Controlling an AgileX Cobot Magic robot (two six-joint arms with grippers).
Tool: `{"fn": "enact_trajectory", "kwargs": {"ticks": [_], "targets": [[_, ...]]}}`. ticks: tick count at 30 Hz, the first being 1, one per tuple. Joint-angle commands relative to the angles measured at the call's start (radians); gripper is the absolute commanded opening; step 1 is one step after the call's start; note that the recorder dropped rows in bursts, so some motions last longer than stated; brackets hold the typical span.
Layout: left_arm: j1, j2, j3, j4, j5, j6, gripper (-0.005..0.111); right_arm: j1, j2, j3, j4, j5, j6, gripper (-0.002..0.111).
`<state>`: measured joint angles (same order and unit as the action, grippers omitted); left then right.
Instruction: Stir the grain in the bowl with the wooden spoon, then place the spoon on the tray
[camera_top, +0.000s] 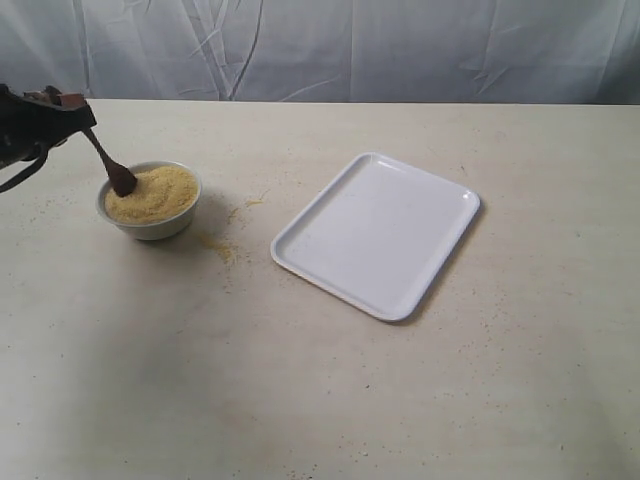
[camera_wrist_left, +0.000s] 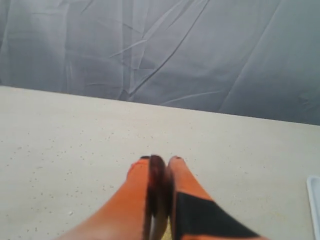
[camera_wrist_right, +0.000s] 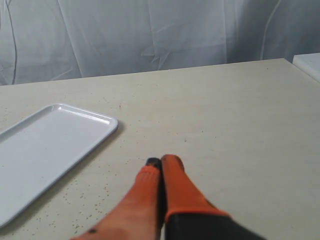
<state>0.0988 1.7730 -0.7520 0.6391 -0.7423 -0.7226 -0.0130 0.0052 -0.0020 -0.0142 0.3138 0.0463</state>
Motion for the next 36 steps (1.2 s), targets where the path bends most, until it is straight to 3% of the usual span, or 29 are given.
{"fn": "enact_trajectory", "kwargs": {"ticks": [1,7,15,20,27,32,36], "targets": [[-0.003,0.037,-0.001,0.055,-0.019,-0.083,0.000,0.003,-0.005,0.002,0.002,-0.009,-0.001,0.000],[-0.003,0.020,-0.001,0.099,-0.154,-0.113,0.000,0.003,-0.005,0.002,0.002,-0.009,-0.001,0.000],[-0.003,-0.039,-0.025,0.094,-0.093,-0.126,0.000,0.003,-0.005,0.002,0.002,-0.009,-0.001,0.000],[-0.003,-0.036,-0.039,0.146,0.045,-0.110,0.000,0.003,-0.005,0.002,0.002,-0.009,-0.001,0.000],[-0.003,0.078,-0.039,0.183,0.034,-0.168,0.000,0.003,-0.005,0.002,0.002,-0.009,-0.001,0.000],[-0.003,0.088,-0.039,0.199,-0.113,-0.244,0.000,0.003,-0.005,0.002,0.000,-0.009,-0.001,0.000],[-0.001,0.074,-0.039,0.196,-0.126,-0.244,0.000,0.003,-0.005,0.002,0.000,-0.009,-0.001,0.000]]}}
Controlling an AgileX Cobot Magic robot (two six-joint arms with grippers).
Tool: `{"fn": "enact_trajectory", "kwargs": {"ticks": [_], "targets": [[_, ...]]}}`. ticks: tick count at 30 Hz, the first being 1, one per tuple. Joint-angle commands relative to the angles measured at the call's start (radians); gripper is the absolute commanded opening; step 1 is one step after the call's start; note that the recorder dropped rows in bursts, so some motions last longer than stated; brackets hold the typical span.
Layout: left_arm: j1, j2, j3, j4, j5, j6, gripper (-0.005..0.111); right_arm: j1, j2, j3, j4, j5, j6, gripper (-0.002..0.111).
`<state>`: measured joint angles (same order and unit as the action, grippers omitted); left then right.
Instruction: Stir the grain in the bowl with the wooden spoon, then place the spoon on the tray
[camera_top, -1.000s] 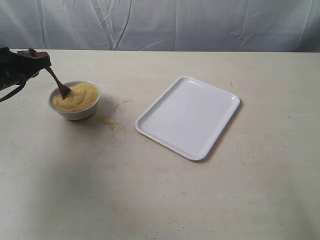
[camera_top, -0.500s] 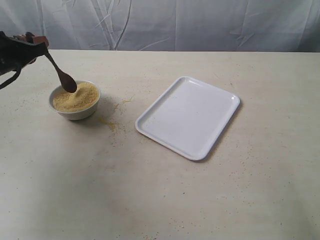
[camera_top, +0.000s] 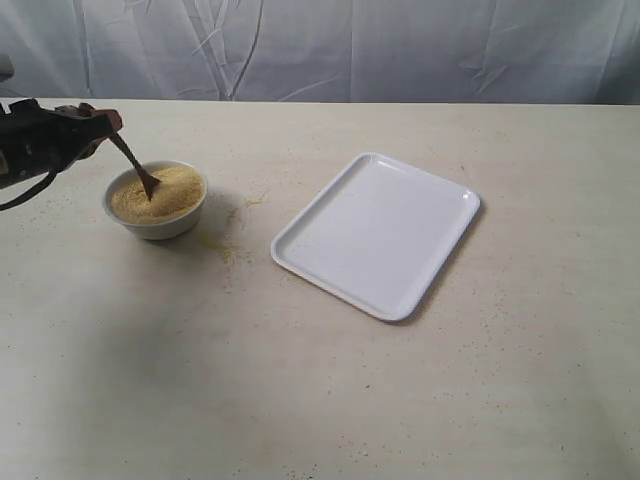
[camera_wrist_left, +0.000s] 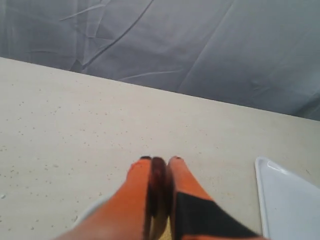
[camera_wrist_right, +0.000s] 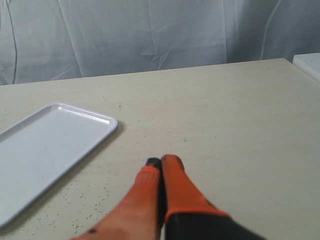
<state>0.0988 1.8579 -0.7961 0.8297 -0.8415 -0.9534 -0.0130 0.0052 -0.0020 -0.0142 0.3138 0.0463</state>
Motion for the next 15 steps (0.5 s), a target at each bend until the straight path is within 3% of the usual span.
{"fn": "enact_trajectory", "kwargs": {"ticks": [1,11,15], "targets": [[-0.001,-0.028,0.005,0.001,-0.027,-0.014,0.000,0.003,-0.005,0.002,0.000,-0.009,-0.001,0.000],[0.003,-0.125,-0.013,-0.003,0.136,0.063,0.000,0.003,-0.005,0.002,0.000,-0.009,-0.001,0.000],[0.003,-0.149,-0.013,-0.005,0.124,0.063,0.000,0.003,-0.005,0.002,0.000,-0.009,-0.001,0.000]]}}
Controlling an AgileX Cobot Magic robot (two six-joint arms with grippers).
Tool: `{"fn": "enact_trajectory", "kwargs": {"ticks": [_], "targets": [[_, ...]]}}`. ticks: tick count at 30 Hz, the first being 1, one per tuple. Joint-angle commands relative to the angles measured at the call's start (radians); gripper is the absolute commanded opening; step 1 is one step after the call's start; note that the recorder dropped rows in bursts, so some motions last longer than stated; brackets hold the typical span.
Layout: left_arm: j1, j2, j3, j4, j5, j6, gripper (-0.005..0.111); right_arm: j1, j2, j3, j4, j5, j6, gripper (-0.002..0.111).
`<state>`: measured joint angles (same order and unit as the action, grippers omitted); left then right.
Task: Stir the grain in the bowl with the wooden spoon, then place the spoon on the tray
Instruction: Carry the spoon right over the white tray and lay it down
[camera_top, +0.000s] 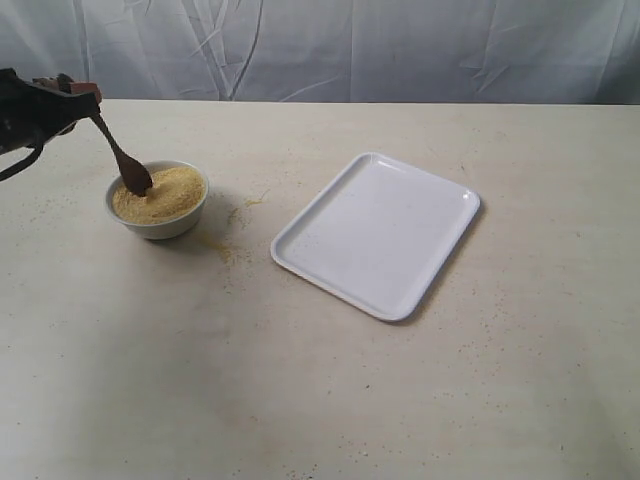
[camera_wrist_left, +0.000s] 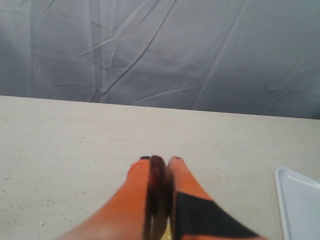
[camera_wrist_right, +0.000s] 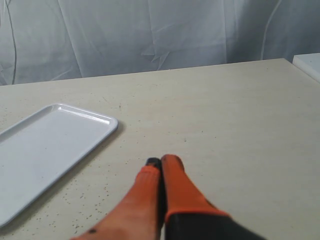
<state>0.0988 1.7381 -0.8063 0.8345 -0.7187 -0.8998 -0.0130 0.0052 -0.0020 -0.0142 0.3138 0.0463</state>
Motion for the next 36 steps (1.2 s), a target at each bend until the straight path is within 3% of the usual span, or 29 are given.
{"fn": "enact_trajectory", "kwargs": {"ticks": [1,11,17,25,36], "targets": [[0.003,-0.039,-0.003,-0.010,-0.011,0.010,0.000,0.003,-0.005,0.002,0.000,-0.009,-0.001,0.000],[-0.014,-0.146,-0.003,0.056,-0.066,0.026,0.000,0.003,-0.005,0.002,0.000,-0.009,-0.001,0.000],[-0.134,-0.200,-0.024,0.098,-0.073,-0.031,0.000,0.003,-0.005,0.002,0.000,-0.009,-0.001,0.000],[-0.326,-0.182,-0.223,0.575,0.029,-0.686,0.000,0.003,-0.005,0.002,0.002,-0.009,-0.001,0.000],[-0.510,0.130,-0.517,0.728,0.018,-1.091,0.000,0.003,-0.005,0.002,0.002,-0.009,-0.001,0.000]]}}
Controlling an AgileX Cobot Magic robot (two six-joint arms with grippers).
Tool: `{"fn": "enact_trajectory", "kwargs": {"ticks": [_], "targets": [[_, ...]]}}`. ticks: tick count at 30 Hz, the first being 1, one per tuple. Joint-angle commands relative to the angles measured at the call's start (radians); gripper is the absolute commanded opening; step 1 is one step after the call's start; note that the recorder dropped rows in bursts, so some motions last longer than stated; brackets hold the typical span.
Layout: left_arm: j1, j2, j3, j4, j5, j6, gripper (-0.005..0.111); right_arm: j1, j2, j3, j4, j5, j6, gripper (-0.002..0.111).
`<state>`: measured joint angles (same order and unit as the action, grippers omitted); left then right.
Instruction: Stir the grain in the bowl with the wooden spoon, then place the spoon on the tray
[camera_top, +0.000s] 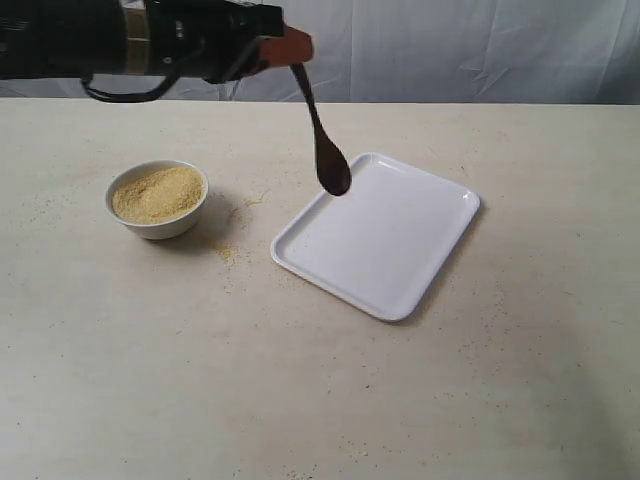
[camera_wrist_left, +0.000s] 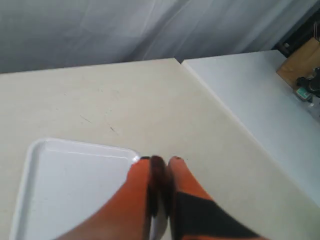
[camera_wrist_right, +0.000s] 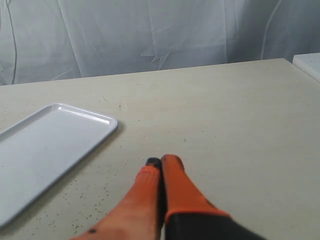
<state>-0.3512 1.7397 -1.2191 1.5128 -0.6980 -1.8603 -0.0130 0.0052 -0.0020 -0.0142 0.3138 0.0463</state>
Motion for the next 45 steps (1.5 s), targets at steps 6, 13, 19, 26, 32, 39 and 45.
{"fn": "enact_trajectory", "kwargs": {"ticks": [6,13,19,26,32,39,45], "targets": [[-0.131,0.321,-0.237,0.049,-0.021,-0.198,0.000,0.003,-0.005,0.002,0.002,-0.009,-0.001,0.000],[-0.141,0.437,-0.261,0.048,-0.027,-0.205,0.000,0.003,-0.005,0.002,0.002,-0.009,-0.001,0.000],[-0.141,0.476,-0.261,0.047,0.019,-0.207,0.009,0.003,-0.005,0.002,0.002,-0.009,-0.001,0.000],[-0.141,0.484,-0.261,0.084,0.109,-0.210,0.053,0.003,-0.005,0.002,0.002,-0.009,-0.001,0.000],[-0.139,0.488,-0.261,0.146,0.191,-0.231,0.065,0.003,-0.005,0.002,0.002,-0.009,-0.001,0.000],[-0.139,0.488,-0.261,0.232,0.286,-0.231,0.065,0.003,-0.005,0.002,0.000,-0.009,-0.001,0.000],[-0.139,0.488,-0.261,0.232,0.335,-0.231,0.064,0.003,-0.005,0.002,0.000,-0.009,-0.001,0.000]]}}
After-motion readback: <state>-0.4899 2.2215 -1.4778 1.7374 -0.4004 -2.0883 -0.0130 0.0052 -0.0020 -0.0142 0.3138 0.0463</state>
